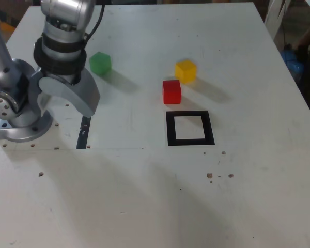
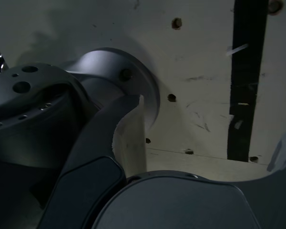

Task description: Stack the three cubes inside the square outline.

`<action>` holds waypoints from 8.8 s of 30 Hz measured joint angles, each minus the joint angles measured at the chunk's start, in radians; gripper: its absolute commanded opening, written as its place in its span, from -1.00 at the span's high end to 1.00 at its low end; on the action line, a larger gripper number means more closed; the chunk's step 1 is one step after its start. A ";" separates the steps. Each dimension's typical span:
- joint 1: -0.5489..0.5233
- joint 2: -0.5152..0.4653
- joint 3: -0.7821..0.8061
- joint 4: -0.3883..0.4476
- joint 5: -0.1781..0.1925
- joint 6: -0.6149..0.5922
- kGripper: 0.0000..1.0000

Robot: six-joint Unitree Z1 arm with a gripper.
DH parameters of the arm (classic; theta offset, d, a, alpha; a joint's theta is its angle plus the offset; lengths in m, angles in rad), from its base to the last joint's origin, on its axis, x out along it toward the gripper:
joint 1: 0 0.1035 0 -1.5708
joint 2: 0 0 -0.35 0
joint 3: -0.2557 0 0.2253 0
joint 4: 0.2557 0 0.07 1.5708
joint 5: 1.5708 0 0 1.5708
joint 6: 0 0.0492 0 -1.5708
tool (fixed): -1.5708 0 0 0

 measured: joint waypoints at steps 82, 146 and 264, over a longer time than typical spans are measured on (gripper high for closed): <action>0.281 0.563 -0.652 -0.057 0.098 0.230 0.41; 0.005 0.610 -0.776 0.002 0.011 -0.029 0.01; 0.497 0.686 -0.984 0.060 0.088 0.137 0.53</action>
